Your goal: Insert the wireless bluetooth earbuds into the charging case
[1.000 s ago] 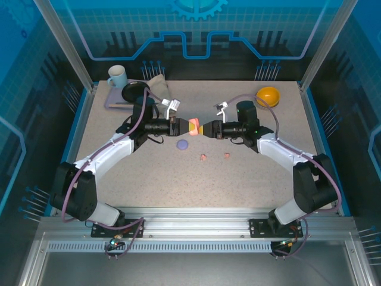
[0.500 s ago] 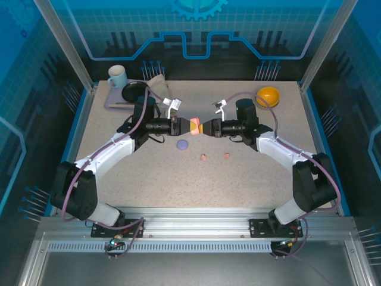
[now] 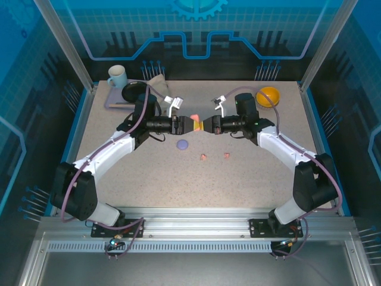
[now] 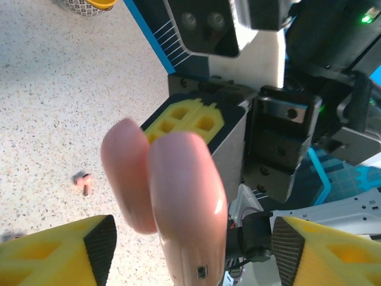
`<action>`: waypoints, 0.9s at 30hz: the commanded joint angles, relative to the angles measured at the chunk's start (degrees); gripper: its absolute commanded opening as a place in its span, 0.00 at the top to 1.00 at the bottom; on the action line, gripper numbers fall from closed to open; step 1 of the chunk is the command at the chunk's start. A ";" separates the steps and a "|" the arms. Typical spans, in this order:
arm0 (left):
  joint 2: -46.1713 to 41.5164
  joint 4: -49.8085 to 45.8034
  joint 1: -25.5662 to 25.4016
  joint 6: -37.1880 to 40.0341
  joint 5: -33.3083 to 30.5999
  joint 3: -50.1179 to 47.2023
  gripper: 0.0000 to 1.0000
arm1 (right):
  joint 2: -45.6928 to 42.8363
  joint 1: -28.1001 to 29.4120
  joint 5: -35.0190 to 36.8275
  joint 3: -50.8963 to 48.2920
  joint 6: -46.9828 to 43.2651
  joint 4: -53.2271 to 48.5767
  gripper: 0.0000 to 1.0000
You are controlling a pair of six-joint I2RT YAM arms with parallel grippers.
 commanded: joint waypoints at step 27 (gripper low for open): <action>21.51 -69.35 3.79 42.93 3.93 36.95 0.16 | 9.11 0.58 13.94 22.01 -48.07 -42.14 1.00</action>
